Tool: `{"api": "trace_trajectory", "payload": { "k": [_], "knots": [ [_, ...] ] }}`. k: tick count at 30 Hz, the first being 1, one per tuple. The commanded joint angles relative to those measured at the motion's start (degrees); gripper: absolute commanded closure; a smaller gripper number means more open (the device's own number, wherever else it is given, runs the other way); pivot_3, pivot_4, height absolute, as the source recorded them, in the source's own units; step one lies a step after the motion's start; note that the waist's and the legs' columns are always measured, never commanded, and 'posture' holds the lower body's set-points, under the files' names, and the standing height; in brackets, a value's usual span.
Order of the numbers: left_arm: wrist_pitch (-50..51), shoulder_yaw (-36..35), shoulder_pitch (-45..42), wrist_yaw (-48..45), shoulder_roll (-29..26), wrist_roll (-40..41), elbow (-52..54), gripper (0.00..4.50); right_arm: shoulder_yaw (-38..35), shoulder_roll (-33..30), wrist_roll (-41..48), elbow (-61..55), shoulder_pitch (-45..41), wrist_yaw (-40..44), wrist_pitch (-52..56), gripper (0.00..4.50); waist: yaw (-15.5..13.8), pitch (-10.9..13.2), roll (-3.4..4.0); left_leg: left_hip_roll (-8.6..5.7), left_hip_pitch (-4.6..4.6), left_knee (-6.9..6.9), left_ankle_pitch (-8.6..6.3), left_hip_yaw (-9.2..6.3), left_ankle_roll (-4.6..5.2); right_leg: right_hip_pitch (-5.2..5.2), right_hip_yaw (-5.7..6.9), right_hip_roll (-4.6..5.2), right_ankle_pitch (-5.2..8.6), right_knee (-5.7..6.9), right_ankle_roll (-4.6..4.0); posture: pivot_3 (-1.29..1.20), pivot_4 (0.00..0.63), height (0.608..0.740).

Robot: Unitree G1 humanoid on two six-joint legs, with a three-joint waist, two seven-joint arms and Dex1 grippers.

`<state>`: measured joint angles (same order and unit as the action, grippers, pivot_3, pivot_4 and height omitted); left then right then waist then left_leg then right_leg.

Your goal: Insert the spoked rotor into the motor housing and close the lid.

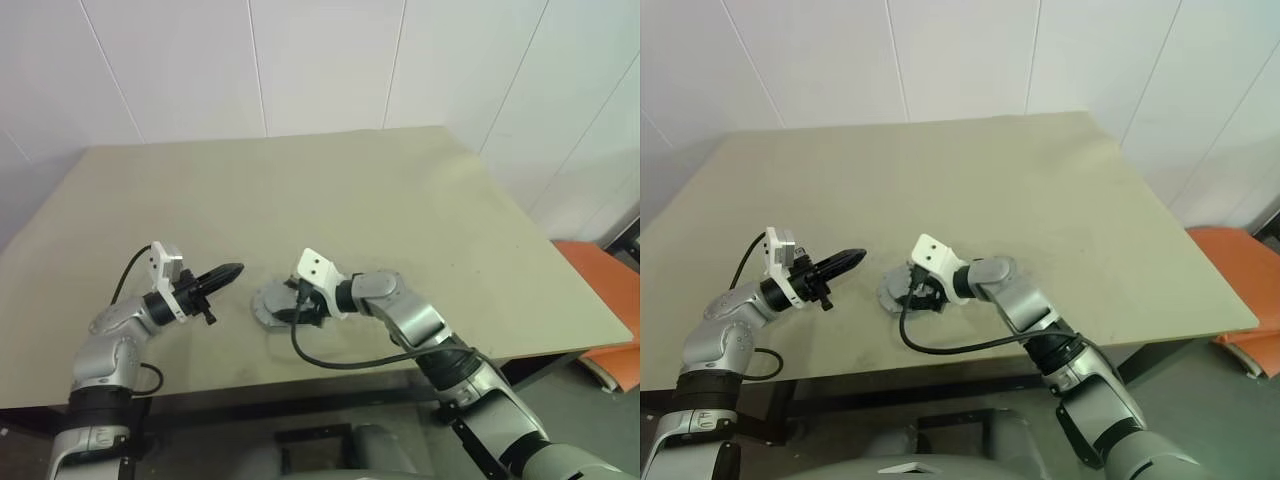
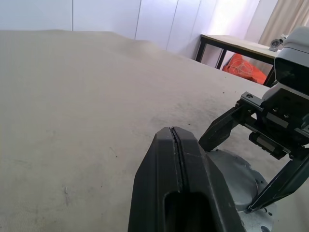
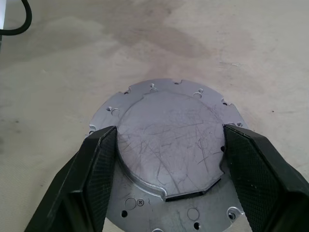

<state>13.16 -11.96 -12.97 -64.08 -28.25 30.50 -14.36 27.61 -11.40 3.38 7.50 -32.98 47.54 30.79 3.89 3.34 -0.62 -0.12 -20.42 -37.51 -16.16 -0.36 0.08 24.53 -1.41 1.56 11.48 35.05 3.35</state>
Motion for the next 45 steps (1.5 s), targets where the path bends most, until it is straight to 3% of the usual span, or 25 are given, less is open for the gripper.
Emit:
{"api": "trace_trajectory", "payload": {
  "k": [1, 9, 21, 45],
  "knots": [
    [-0.6, 0.4, -0.3, -0.6, -1.1, -0.5, 1.6, 4.50, 1.9, -0.3, -2.5, -0.6, -0.1, -0.6, -1.9, 1.45, 0.0, 0.0, 0.00, 0.00, 0.01, 0.01, 0.00, 0.00, 0.00, 0.00, 0.00, 0.00, 0.00, 0.00, 0.00, 0.00, 0.000, 0.740],
    [-2.0, 2.8, -0.3, -1.1, -1.9, -3.3, 1.5, 4.50, 2.5, -0.6, -5.5, 1.3, -0.7, -1.7, -2.7, 1.45, 0.0, 0.0, -0.01, 0.00, 0.06, 0.00, 0.00, 0.00, 0.00, -0.02, 0.00, -0.01, 0.00, 0.05, 0.00, 0.00, 0.000, 0.740],
    [-1.2, 4.0, -1.0, -1.7, -1.9, -3.3, 2.3, 4.50, 4.3, -3.3, -4.6, 0.4, 0.2, 3.0, 7.9, 1.45, -0.7, -0.2, -0.18, -0.03, 0.08, 0.01, 0.00, 0.00, 0.00, -0.08, 0.00, 0.08, 0.01, -0.01, 0.00, 0.00, 0.000, 0.740],
    [-1.9, 10.2, -4.7, -2.7, 0.6, -5.1, 1.7, 4.50, 2.9, -4.0, -4.0, 6.3, 2.4, 2.5, 7.4, 1.45, -1.5, -0.6, -0.18, -0.06, 0.15, 0.02, 0.00, 0.01, 0.00, -0.17, 0.01, 0.08, 0.03, -0.05, 0.01, 0.00, 0.000, 0.740]
  ]
}}
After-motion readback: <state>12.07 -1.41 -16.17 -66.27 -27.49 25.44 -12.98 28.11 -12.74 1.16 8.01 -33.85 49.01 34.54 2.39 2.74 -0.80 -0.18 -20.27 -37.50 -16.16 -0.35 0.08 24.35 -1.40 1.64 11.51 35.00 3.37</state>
